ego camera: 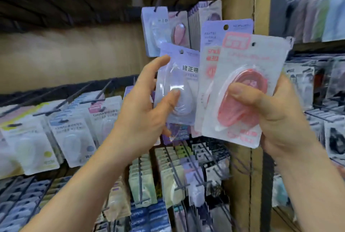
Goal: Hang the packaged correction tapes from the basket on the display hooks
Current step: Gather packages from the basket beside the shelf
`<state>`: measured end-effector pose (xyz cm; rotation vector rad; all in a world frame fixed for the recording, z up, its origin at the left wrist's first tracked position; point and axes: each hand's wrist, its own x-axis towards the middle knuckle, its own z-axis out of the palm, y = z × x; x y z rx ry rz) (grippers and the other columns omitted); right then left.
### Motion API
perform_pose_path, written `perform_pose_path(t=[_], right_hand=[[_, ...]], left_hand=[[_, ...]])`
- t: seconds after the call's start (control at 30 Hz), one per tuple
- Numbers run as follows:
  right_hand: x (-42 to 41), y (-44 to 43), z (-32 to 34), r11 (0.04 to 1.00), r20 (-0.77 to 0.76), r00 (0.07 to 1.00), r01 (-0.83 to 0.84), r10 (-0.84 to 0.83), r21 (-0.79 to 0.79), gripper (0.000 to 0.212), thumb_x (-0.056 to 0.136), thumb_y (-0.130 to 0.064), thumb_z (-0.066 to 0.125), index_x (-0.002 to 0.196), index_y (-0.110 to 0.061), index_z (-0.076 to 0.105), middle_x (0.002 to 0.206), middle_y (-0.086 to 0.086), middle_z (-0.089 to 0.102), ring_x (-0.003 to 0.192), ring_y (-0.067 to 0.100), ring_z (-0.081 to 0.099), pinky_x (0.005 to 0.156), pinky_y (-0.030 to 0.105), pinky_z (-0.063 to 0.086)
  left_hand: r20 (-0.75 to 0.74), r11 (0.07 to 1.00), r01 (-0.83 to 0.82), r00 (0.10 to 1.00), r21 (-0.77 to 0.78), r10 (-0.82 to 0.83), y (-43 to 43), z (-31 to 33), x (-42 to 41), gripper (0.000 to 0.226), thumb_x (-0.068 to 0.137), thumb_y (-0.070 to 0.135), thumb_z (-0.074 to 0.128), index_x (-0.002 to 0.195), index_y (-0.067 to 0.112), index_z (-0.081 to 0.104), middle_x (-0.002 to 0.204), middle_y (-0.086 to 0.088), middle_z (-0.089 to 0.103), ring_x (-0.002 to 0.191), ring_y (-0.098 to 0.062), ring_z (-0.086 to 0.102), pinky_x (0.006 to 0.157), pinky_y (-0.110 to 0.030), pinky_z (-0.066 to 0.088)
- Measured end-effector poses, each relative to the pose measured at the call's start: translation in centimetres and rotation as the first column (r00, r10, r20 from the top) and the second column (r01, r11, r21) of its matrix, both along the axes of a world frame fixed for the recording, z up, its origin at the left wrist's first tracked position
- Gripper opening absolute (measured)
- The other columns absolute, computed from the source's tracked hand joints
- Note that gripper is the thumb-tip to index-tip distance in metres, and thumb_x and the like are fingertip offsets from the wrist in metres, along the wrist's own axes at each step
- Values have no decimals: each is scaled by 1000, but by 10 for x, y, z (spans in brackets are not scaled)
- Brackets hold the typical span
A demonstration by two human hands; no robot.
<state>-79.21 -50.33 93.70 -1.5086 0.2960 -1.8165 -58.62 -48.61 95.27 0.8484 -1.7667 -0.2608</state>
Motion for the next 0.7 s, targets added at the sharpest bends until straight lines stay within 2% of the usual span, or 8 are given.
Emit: perform_pose_path(t=[0.07, 0.17, 0.33, 0.47, 0.53, 0.57, 0.63, 0.7], right_hand=[[-5, -10, 13, 1000, 11, 999, -31, 31, -2, 76, 61, -18, 84, 129, -2, 55, 118, 16, 69, 107, 33, 69, 82, 41, 59], [-14, -24, 31, 997, 26, 998, -58, 57, 43, 64, 69, -12, 80, 128, -4, 57, 116, 18, 70, 99, 32, 71, 77, 42, 60], [-26, -44, 58, 998, -16, 999, -48, 49, 51, 64, 68, -16, 81, 127, -7, 60, 106, 8, 74, 87, 25, 73, 67, 34, 59], [-22, -61, 73, 998, -105, 994, 37, -41, -43, 62, 64, -16, 80, 122, -19, 60, 104, 1, 75, 92, 19, 74, 70, 33, 59], [-16, -68, 79, 993, -107, 992, 61, -71, -97, 74, 61, -9, 84, 126, -28, 53, 105, -16, 72, 93, 5, 71, 70, 23, 57], [-12, -71, 81, 986, -114, 986, 104, -120, -133, 88, 61, -5, 88, 130, -36, 45, 106, -32, 66, 95, -7, 67, 71, 15, 55], [-6, -75, 86, 951, -151, 951, 239, -270, -196, 104, 67, -7, 89, 140, -48, 26, 105, -60, 43, 100, -27, 52, 80, 5, 49], [-1, -79, 89, 933, -184, 931, 268, -315, -241, 108, 70, -14, 86, 142, -57, 17, 126, -52, 38, 114, -21, 49, 95, 14, 49]], left_hand=[[-59, 1000, -23, 998, -5, 23, -11, 12, -5, 43, 96, 20, 59, 127, 47, 46, 100, 6, 67, 66, -27, 59, 43, -26, 50], [-72, 996, -86, 994, -6, 86, -28, 29, -8, 37, 97, 21, 60, 127, 42, 52, 74, 1, 62, 60, -14, 50, 51, -37, 45], [-194, 995, -100, 976, 19, 101, -47, 55, -2, 40, 95, 15, 62, 130, 30, 50, 87, 5, 75, 77, -7, 70, 64, -24, 52], [-211, 991, -134, 968, 21, 135, -61, 72, 5, 55, 90, 12, 68, 137, 32, 45, 92, 2, 74, 86, -11, 71, 72, -32, 52], [-243, 995, -103, 965, -11, 97, -66, 81, 5, 57, 92, 9, 65, 138, 35, 45, 95, 4, 73, 92, -14, 71, 75, -36, 56], [-259, 995, -88, 963, -44, 74, -68, 85, 5, 57, 93, 6, 64, 134, 41, 45, 93, 4, 72, 93, -17, 71, 76, -39, 57], [-265, 991, -77, 963, -109, 46, -71, 92, 4, 61, 94, 3, 61, 127, 52, 44, 91, 1, 71, 93, -22, 70, 78, -44, 58], [-258, 987, -88, 965, -136, 50, -77, 97, 2, 63, 97, 5, 58, 127, 58, 43, 97, -7, 69, 94, -25, 69, 83, -49, 58]])
